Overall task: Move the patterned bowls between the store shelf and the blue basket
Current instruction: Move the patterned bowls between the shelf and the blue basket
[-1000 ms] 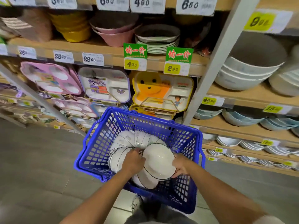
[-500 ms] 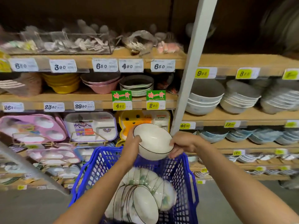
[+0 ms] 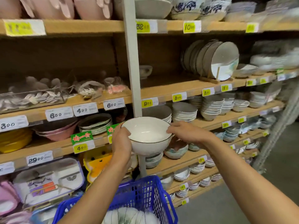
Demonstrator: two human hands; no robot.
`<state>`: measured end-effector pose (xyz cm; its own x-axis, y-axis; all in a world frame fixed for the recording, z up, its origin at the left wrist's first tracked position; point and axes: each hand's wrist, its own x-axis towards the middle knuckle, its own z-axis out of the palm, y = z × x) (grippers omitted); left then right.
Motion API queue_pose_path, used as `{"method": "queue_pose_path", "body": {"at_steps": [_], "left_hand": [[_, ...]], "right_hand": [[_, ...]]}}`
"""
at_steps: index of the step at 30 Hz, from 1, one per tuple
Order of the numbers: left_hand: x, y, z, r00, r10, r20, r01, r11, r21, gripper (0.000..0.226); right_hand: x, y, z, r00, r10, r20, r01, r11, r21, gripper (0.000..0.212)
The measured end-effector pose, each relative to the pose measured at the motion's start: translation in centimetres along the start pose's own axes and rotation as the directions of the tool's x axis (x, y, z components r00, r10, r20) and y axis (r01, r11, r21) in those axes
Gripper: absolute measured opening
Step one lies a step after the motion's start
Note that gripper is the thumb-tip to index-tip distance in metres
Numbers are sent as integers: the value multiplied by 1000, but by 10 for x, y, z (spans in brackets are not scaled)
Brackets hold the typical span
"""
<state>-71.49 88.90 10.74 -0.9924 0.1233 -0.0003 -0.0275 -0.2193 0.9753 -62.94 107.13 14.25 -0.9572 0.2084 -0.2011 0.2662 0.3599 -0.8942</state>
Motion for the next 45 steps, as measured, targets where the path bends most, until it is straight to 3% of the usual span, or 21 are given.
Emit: {"method": "queue_pose_path", "body": {"at_steps": [3, 7, 12, 18, 23, 30, 36, 41, 45], "left_hand": [[-8, 11, 38, 1000, 9, 30, -8, 1000, -26, 45], [-19, 16, 97, 999, 11, 35, -8, 997, -80, 47], [-31, 20, 175, 1000, 27, 10, -26, 996, -81, 17], [-36, 26, 248, 999, 29, -43, -33, 997, -72, 10], [-28, 33, 284, 999, -26, -37, 21, 993, -113, 12], [27, 35, 295, 995, -23, -96, 11, 993, -117, 22], [96, 39, 286, 996, -5, -84, -3, 995, -95, 31], [150, 45, 280, 997, 71, -45, -73, 996, -48, 19], [191, 53, 267, 999, -54, -1, 54, 993, -108, 28]], "right_hand": [[-15, 8, -31, 993, -91, -74, 99, 989, 111, 24], [-26, 20, -66, 974, -93, -206, 154, 939, 308, 32], [-32, 28, -123, 943, -58, -327, 215, 857, 468, 29], [-18, 27, -177, 921, 44, -387, 251, 694, 675, 23], [5, 23, -203, 902, 49, -429, 295, 654, 696, 15], [59, 10, -208, 885, -28, -464, 360, 674, 645, 23], [137, -8, -207, 885, -25, -465, 349, 697, 626, 48], [192, -27, -215, 897, 15, -441, 337, 622, 707, 55], [230, -39, -223, 927, 4, -375, 306, 568, 764, 53]]}}
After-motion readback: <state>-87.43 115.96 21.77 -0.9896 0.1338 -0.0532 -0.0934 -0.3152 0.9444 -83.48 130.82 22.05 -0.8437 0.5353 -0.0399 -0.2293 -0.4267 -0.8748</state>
